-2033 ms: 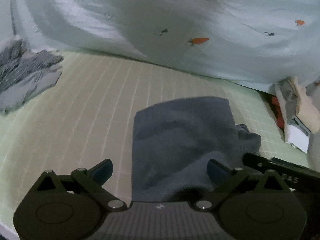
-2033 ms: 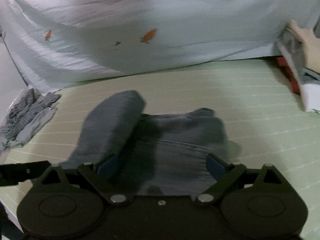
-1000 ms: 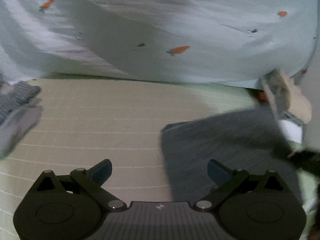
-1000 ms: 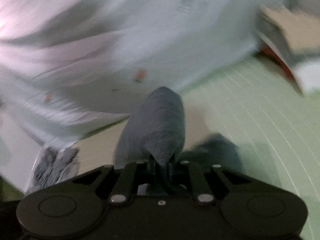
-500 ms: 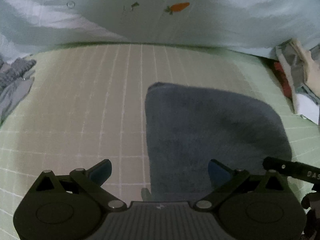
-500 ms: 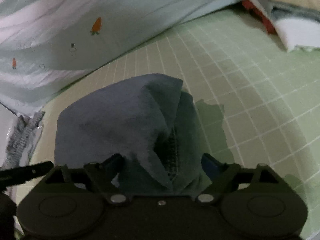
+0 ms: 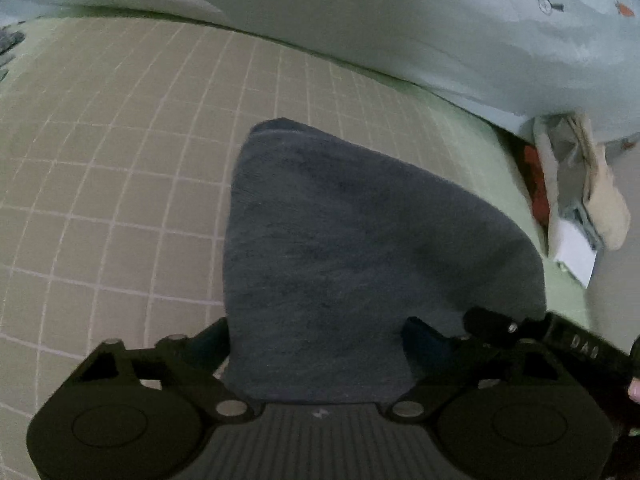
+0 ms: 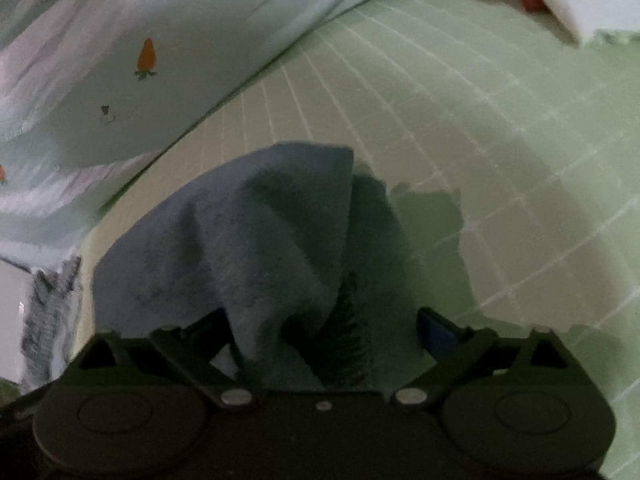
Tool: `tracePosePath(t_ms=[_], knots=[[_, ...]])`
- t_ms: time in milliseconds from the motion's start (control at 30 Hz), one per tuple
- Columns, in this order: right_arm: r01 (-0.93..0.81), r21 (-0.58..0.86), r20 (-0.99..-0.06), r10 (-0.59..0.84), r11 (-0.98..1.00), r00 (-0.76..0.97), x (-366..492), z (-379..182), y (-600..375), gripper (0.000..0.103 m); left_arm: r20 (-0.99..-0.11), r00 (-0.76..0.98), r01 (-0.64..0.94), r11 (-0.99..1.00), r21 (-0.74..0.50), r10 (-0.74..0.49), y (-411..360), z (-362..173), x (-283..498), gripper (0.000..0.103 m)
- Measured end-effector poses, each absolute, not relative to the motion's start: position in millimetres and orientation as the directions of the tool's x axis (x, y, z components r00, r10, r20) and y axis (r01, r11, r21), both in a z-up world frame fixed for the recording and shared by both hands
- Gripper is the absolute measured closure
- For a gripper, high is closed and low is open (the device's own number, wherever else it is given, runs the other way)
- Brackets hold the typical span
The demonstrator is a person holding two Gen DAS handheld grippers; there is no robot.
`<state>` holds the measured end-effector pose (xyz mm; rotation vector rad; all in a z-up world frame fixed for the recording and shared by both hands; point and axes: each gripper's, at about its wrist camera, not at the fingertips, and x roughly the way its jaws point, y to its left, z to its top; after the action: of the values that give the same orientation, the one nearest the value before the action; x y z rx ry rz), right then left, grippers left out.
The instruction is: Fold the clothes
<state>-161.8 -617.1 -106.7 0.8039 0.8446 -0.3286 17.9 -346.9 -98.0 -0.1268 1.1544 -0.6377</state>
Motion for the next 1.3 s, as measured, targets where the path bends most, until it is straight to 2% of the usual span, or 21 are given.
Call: tracePosePath(t_ms=[33, 67, 100, 133, 167, 233, 367, 533, 767, 967, 1100, 1300], knots=[[0.548, 0.519, -0.758, 0.057, 0.656, 0.650, -164.1, -106.4, -615.6, 0.037, -0.805, 0.249, 0.401, 0.814, -0.420, -0.538, -344.4, -98.1, 18.1, 0.025], [0.545, 0.522, -0.755, 0.058, 0.656, 0.653, -166.1, -103.4, -613.0, 0.044, -0.802, 0.248, 0.401, 0.811, -0.426, -0.543, -341.4, -96.9, 18.7, 0.032], [0.542, 0.525, -0.752, 0.059, 0.656, 0.656, -168.0, -100.2, -610.5, 0.056, -0.798, 0.246, 0.400, 0.808, -0.433, -0.550, -338.8, -94.7, 19.1, 0.037], [0.536, 0.517, -0.750, 0.052, 0.667, 0.659, -170.0, -95.2, -607.8, 0.066, -0.793, 0.244, 0.401, 0.803, -0.441, -0.558, -337.4, -92.0, 19.4, 0.046], [0.530, 0.511, -0.747, 0.045, 0.676, 0.663, -172.5, -89.8, -605.3, 0.068, -0.786, 0.243, 0.401, 0.797, -0.453, -0.569, -337.8, -89.3, 20.3, 0.053], [0.522, 0.508, -0.740, 0.037, 0.685, 0.672, -178.4, -80.2, -601.9, 0.073, -0.770, 0.237, 0.415, 0.778, -0.471, -0.592, -340.0, -82.2, 20.6, 0.060], [0.569, 0.557, -0.721, 0.011, 0.605, 0.693, -201.1, -68.7, -610.8, 0.076, -0.745, 0.220, 0.484, 0.733, -0.477, -0.630, -360.9, -66.7, 13.7, 0.066], [0.604, 0.605, -0.683, -0.050, 0.519, 0.728, -234.9, -51.9, -639.2, 0.077, -0.713, 0.202, 0.544, 0.682, -0.489, -0.672, -402.6, -44.9, -1.5, 0.067], [0.590, 0.609, -0.608, -0.166, 0.531, 0.777, -276.0, -16.1, -705.4, 0.077, -0.643, 0.212, 0.621, 0.610, -0.492, -0.735, -491.0, -11.4, -24.6, 0.067], [0.562, 0.587, -0.496, -0.290, 0.582, 0.819, -300.3, 30.6, -794.7, 0.077, -0.545, 0.181, 0.685, 0.503, -0.528, -0.819, -597.6, 34.7, -39.4, 0.067], [0.543, 0.559, -0.394, -0.375, 0.627, 0.839, -310.5, 72.2, -864.1, 0.077, -0.449, 0.171, 0.714, 0.424, -0.557, -0.877, -675.8, 71.4, -37.3, 0.067], [0.541, 0.444, -0.273, -0.467, 0.714, 0.841, -284.6, 135.8, -966.1, 0.077, -0.339, 0.194, 0.758, 0.360, -0.544, -0.921, -785.3, 121.1, -15.6, 0.064]])
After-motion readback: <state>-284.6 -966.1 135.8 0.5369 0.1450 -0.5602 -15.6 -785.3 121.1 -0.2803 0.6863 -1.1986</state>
